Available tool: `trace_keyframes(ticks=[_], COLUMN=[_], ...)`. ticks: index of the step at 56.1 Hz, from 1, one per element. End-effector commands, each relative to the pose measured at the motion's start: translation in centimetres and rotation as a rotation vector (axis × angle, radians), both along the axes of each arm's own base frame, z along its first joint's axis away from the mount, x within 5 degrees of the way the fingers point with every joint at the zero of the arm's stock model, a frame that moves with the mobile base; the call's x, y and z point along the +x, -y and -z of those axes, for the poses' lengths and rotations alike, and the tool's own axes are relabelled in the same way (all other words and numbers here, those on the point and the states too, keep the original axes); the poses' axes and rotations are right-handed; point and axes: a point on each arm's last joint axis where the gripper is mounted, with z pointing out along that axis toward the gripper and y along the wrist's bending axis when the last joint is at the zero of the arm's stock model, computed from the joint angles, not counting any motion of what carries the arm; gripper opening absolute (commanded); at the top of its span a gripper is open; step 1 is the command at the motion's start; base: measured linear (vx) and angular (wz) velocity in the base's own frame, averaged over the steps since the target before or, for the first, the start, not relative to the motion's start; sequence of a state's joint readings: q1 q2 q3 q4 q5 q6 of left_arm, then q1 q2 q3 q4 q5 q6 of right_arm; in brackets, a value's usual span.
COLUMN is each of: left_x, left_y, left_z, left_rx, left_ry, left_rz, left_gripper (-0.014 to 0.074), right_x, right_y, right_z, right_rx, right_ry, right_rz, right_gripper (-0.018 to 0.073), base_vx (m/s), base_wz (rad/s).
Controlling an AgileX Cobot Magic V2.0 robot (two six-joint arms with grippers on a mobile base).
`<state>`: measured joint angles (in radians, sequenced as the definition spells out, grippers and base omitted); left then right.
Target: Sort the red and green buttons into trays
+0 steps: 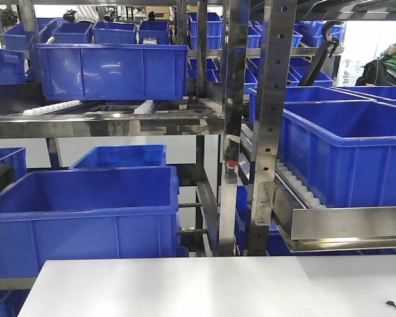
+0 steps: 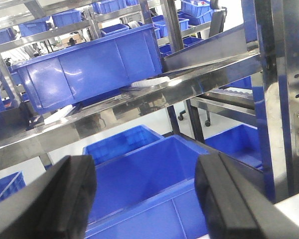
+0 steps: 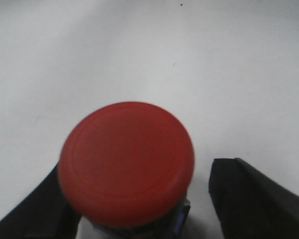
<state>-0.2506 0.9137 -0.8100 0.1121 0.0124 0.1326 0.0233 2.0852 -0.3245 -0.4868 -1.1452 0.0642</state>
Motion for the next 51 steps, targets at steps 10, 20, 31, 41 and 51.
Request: trace_keyframes(ticks=[10,20,31,41,51], left_x=[-0.4,-0.4,-0.4,-0.3,-0.2], left_y=[-0.1,-0.1,-0.1,-0.1,-0.1], left_z=[-2.0,-2.0,-1.9,-1.2,1.6], left_rx=[-0.049,-0.049,-0.045,-0.034,-0.119], left_ry=[0.107,0.106,0.092,0.024,-0.084], left_rz=[0.005,0.005,0.004,-0.004,-0.009], left_gripper=[0.0554,0.0554,0.0554,0.0554,0.0536], right_x=[1.0,0.9,-0.1,-2.7,-6.4], right_y=[-0.4,-0.4,-0.2,-0.1,0.0], right_z=[-2.6,-3.6,-7.7,-11.7,-14.2], right_rx=[0.076,0.079,0.077,0.089,0.124], right_ry=[0.265,0.295,0.436,0.579,0.679], right_rz=[-0.030,-0.028,-0.006,-0.008,-0.003], right_gripper=[-0.0016,-0.0012,-0.0010,-0.0009,-0.0009], base_vx=[0.00,0.00,0.00,0.00,0.00], base_wz=[0.00,0.00,0.00,0.00,0.00])
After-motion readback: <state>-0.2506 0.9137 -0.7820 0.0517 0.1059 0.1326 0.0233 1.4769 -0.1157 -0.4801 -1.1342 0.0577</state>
